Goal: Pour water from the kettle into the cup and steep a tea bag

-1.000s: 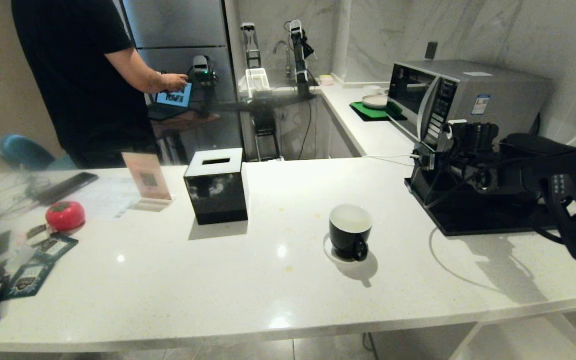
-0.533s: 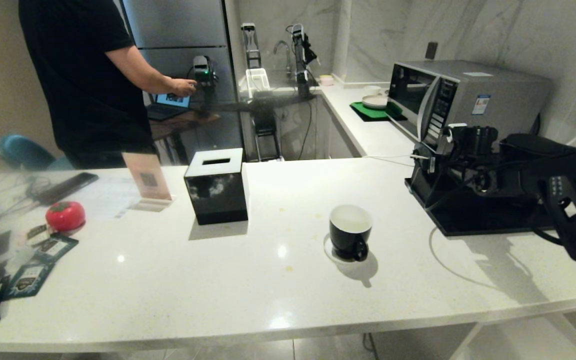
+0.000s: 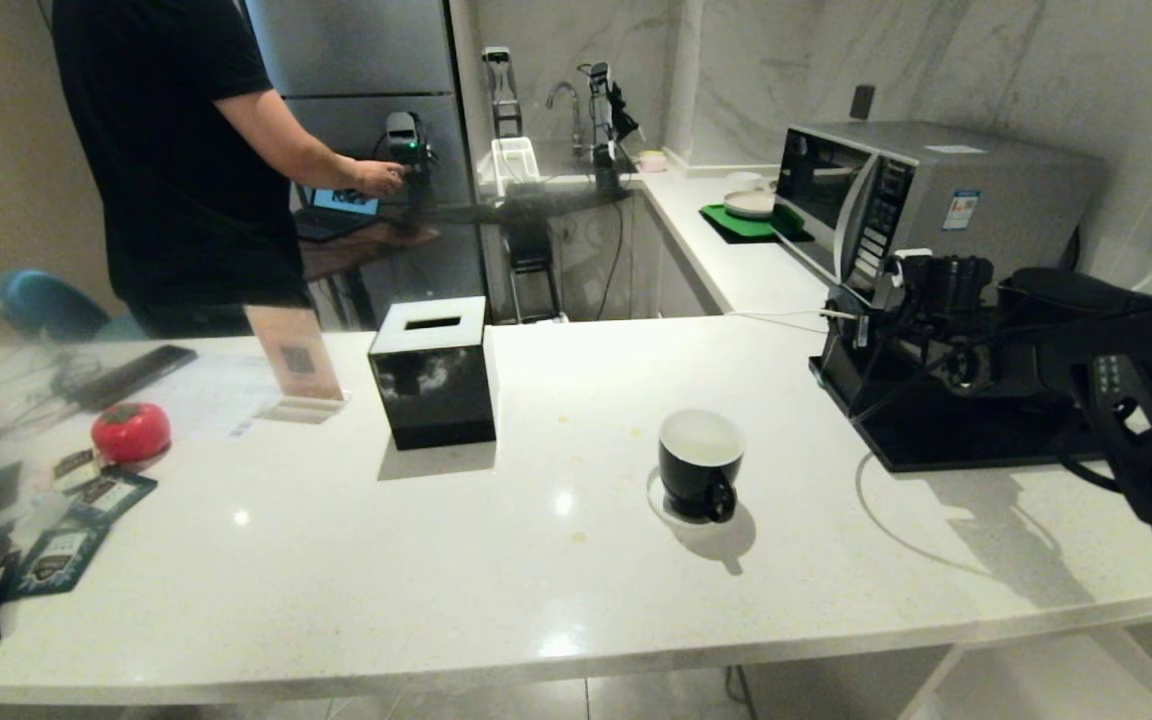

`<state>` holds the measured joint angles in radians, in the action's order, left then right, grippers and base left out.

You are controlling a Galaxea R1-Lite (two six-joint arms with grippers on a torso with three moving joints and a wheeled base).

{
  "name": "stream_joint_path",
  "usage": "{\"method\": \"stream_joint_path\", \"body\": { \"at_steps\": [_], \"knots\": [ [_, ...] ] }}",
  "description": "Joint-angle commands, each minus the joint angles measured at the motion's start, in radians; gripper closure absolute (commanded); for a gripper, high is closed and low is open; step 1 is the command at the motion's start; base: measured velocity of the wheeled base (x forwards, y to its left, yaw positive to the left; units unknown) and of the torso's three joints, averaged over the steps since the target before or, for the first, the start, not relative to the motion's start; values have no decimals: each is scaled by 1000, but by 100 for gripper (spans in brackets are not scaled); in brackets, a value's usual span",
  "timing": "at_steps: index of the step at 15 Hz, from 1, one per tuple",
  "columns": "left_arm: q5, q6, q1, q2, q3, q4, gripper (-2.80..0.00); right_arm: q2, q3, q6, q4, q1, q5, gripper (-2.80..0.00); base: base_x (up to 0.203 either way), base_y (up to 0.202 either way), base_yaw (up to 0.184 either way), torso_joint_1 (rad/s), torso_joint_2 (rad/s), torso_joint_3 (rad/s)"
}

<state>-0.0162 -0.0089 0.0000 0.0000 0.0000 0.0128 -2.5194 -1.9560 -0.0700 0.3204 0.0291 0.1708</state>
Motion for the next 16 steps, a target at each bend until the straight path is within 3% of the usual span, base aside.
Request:
{"method": "stream_joint_path", "body": {
  "at_steps": [1,2,16],
  "knots": [
    [-1,0,0,2,0,1,0,-10,0,-2,-1,0,1,-280,0,0,0,0,0,0],
    [-1,0,0,2,0,1,0,-10,0,-4,-3,0,1,0,0,0,0,0,0,0],
    [-1,0,0,2,0,1,0,-1,0,3,-1,-4,-1,0,0,0,0,0,0,0]
  ]
}}
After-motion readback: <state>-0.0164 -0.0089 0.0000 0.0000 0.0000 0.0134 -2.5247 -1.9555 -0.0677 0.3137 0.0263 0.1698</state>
